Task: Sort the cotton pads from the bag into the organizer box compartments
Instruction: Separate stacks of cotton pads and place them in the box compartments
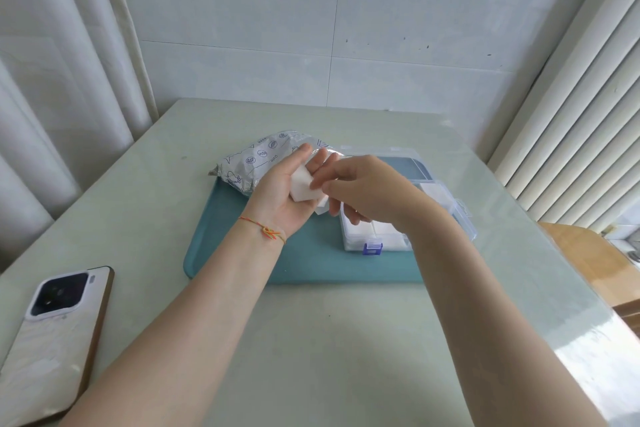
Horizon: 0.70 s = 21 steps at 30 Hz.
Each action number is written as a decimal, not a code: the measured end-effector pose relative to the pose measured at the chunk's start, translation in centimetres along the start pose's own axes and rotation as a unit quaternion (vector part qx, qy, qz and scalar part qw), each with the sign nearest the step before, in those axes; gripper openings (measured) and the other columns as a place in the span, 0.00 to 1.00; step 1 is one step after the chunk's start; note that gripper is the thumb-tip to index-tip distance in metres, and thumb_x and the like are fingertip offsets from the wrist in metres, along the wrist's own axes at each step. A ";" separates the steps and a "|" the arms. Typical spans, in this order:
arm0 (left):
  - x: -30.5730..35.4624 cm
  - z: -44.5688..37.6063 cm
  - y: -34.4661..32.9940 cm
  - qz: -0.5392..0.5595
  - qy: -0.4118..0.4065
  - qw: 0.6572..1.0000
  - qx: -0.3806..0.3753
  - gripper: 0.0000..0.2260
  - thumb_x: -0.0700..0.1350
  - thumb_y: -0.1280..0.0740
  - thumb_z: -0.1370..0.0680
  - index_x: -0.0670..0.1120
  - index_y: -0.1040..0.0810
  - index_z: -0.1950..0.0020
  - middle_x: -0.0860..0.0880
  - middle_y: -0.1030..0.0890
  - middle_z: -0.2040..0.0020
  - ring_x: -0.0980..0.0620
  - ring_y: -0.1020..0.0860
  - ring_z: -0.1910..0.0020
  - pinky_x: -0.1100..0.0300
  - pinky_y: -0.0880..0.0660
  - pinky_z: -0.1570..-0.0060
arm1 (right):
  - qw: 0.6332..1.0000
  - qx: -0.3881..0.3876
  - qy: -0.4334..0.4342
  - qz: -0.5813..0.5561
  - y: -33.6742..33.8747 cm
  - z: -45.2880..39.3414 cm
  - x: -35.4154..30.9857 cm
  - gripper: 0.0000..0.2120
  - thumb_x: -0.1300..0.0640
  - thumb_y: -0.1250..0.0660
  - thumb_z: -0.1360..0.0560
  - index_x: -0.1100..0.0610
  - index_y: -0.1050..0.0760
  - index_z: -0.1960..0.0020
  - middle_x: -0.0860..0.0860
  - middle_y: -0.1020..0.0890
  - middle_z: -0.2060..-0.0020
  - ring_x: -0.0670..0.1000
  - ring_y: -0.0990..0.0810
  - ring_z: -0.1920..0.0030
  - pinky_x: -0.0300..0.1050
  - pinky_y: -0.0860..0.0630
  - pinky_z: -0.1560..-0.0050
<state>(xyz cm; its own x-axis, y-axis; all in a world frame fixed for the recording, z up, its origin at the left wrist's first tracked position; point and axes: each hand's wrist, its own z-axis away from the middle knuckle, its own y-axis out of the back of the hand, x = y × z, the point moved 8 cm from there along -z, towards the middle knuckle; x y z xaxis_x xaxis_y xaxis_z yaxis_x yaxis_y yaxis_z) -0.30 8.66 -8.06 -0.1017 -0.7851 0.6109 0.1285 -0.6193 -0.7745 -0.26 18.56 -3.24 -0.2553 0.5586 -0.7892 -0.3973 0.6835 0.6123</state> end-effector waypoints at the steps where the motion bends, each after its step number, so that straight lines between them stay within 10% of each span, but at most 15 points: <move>1: 0.1 -0.1 0.1 0.003 -0.002 1.000 0.004 0.04 0.42 0.36 0.19 0.45 0.26 0.53 0.48 0.19 0.60 0.49 0.17 0.59 0.55 0.23 0.46 | 1.000 0.008 0.008 0.008 0.1 0.1 -0.3 0.12 0.61 0.40 0.24 0.51 0.19 0.52 0.49 0.19 0.70 0.50 0.29 0.75 0.34 0.34 0.76; 8: 2.9 -0.2 1.6 -0.166 -0.073 0.978 0.099 0.03 0.42 0.36 0.19 0.49 0.26 0.52 0.51 0.28 0.69 0.55 0.32 0.77 0.68 0.37 0.77 | 0.975 0.200 0.028 0.098 3.8 -0.5 0.0 0.10 0.61 0.39 0.25 0.54 0.19 0.54 0.46 0.22 0.68 0.43 0.27 0.71 0.39 0.33 0.69; 13: 4.2 -0.3 3.2 -0.400 -0.112 0.901 0.121 0.06 0.37 0.37 0.22 0.46 0.22 0.51 0.49 0.28 0.70 0.54 0.36 0.78 0.66 0.40 0.78 | 0.931 0.121 0.034 0.343 -1.2 -4.1 2.3 0.12 0.51 0.33 0.25 0.52 0.23 0.42 0.50 0.24 0.46 0.53 0.29 0.40 0.48 0.32 0.45; 21: 4.1 0.0 3.1 -0.351 -0.058 0.931 0.081 0.16 0.29 0.46 0.27 0.42 0.28 0.45 0.44 0.24 0.65 0.48 0.26 0.73 0.62 0.34 0.75 | 0.921 0.121 0.017 0.371 -2.5 -5.7 3.5 0.15 0.55 0.35 0.24 0.54 0.28 0.38 0.55 0.30 0.39 0.58 0.33 0.38 0.50 0.34 0.41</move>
<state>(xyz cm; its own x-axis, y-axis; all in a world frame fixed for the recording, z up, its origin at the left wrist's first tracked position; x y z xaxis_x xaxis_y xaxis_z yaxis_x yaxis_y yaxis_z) -0.33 3.55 -7.95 -0.1103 -0.1755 0.9783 0.2190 -0.9644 -0.1483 -5.17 16.12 -7.79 -0.4059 0.9018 -0.1485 0.1047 0.2073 0.9727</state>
